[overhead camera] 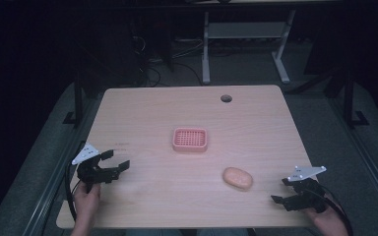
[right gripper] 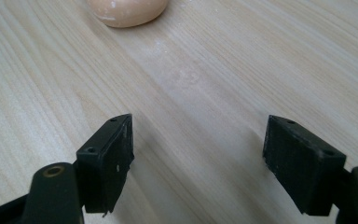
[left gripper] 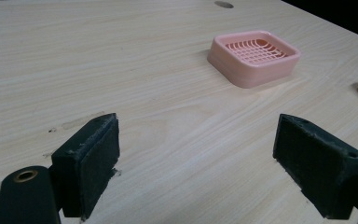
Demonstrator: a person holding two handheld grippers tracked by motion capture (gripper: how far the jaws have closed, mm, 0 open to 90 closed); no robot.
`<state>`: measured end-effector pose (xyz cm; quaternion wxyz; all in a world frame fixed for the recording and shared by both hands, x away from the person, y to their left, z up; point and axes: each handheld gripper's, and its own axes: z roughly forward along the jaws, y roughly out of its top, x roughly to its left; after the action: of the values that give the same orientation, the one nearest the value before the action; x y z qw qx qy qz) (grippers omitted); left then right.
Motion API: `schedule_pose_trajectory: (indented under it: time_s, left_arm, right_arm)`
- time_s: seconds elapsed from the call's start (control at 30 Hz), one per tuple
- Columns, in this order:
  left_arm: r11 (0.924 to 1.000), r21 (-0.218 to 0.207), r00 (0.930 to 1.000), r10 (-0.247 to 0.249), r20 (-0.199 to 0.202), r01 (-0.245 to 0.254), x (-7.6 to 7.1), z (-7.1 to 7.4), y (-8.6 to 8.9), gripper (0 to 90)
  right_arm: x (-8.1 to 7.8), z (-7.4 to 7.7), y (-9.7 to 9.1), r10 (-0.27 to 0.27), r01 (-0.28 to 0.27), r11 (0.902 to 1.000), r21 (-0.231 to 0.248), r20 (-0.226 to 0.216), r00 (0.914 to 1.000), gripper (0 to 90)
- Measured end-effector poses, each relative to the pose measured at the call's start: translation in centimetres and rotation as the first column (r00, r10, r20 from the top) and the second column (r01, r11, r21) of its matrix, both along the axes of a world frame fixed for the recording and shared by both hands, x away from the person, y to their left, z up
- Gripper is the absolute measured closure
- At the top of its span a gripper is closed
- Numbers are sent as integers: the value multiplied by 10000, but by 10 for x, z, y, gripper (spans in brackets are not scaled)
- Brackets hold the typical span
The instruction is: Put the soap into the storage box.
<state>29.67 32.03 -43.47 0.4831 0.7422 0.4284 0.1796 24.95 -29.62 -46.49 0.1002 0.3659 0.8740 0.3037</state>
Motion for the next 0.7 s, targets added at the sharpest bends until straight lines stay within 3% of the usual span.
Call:
schedule_pose_trajectory:
  time_s: [0.7]
  left_arm:
    - [10000,-26,10000,25,36,-25,-2,0,1,142]
  right_arm:
    - [5,16,24,678,-674,9962,-560,59,9977,239]
